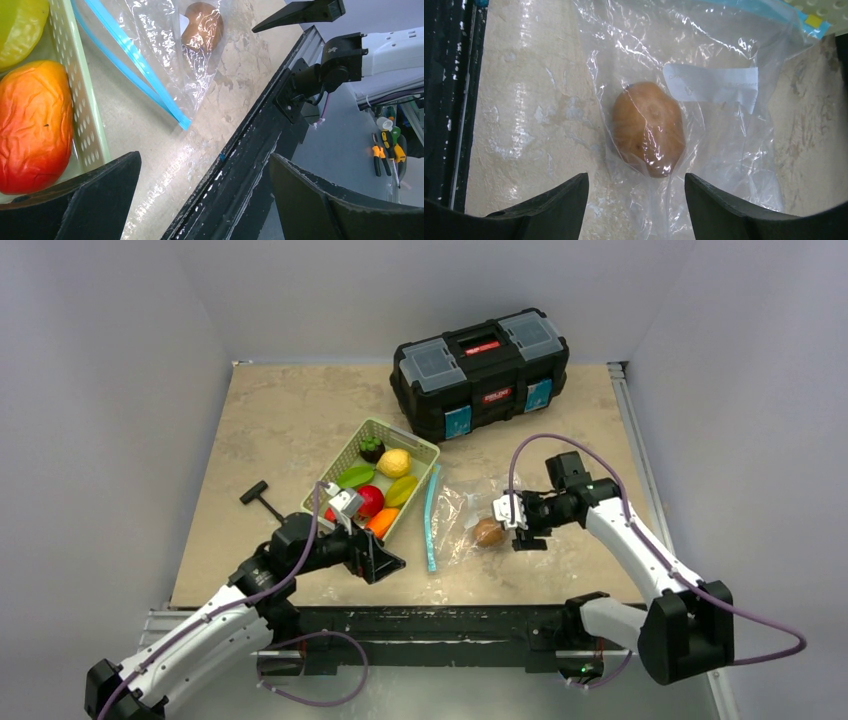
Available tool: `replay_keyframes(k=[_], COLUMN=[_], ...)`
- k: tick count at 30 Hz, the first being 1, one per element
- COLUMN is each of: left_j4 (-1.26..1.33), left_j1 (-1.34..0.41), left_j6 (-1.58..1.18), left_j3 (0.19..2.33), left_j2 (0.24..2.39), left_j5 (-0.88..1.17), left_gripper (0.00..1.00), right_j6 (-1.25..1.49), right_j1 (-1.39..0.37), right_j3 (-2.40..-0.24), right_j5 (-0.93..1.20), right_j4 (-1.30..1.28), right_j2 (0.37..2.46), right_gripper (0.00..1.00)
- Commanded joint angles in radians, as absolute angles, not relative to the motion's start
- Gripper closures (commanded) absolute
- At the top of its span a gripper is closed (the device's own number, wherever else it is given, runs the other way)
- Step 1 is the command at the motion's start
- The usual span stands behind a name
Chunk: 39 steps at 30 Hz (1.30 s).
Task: Open the zip-top bag and remove the fake food
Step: Pick up the fake fruit from the zipper food storage bag.
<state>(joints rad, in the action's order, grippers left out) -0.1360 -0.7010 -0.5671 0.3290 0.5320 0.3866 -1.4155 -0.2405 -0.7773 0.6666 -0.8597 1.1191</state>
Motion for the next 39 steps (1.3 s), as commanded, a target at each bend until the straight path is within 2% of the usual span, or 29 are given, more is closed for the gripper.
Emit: replay_keyframes(k=[1, 12, 16, 26, 35, 39], left_j4=[-0.093, -0.069, -0.057, -0.047, -0.038, -0.033], left_j1=[-0.697, -0.697, -0.696, -0.696, -0.697, -0.697], left_j6=[-0.569, -0.564, -0.567, -0.563, -0.561, -0.559], left_j3=[0.331, 0.33, 0.327, 0.323, 0.319, 0.313], left_j2=[0.546, 0.582, 0.594, 0.611, 0.629, 0.634], left_j5=[0.408, 0.416, 0.418, 0.423, 0.424, 0.422], left_gripper=[0.01, 0.01, 0.01, 0.02, 0.03, 0.03], right_j6=[-1.45, -1.459, -1.455, -1.419, -1.398, -1.398], right_j1=[-0.237, -0.256, -0.294, -0.363, -0.394, -0.399], right_j3=[-0.788, -0.825, -0.832, -0.806, -0.822, -0.828], right_j5=[0.596, 0.577, 0.535, 0.431, 0.406, 0.42], right_j4=[-0.844, -0.773, -0.75, -0.676, -0.672, -0.673], right_j2=[1.163, 1.287, 1.35, 1.43, 1.477, 1.472], right_gripper=[0.32, 0.3, 0.32, 0.54, 0.86, 0.92])
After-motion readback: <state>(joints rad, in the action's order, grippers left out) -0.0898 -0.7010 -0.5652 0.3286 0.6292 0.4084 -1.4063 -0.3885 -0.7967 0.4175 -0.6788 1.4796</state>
